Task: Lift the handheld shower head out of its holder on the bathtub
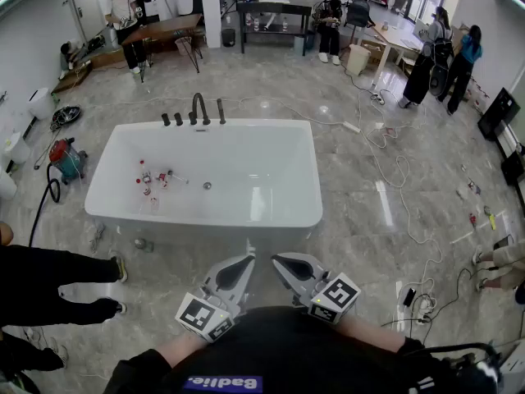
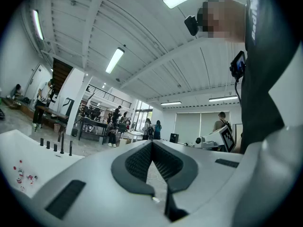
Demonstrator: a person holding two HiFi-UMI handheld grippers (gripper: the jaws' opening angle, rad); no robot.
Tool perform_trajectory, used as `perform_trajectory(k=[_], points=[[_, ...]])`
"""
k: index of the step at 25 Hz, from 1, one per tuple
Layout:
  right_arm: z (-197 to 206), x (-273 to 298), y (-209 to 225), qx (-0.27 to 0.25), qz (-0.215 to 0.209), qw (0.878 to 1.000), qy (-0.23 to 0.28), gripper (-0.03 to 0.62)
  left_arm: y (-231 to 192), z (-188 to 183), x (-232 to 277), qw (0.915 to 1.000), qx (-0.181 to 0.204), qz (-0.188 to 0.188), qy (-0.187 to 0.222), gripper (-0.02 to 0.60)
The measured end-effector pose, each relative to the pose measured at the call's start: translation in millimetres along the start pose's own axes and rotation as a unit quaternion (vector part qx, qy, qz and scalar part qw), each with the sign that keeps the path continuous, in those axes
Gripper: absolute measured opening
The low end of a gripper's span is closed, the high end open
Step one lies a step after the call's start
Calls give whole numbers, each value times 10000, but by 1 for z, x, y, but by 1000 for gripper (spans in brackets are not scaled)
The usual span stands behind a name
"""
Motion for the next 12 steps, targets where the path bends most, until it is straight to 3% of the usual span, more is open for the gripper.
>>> perform_trajectory(k=[4,12], points=[[-5,2,2,54,-74,9996,273,-6,-2,6,3,10000,23,-23,-20,-6],[-20,-8,13,59,-291,9991,312,-5,7,3,23,9998,48,-187,-47,-6]])
Point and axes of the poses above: the fingertips, and each gripper's own axes: x forward along the fingers, y to its right, z out of its underside, the point moved 1 cm from there along -x, backward along the fingers, and after that the axes turned 14 degrees about -z, right-handed, at the moved point
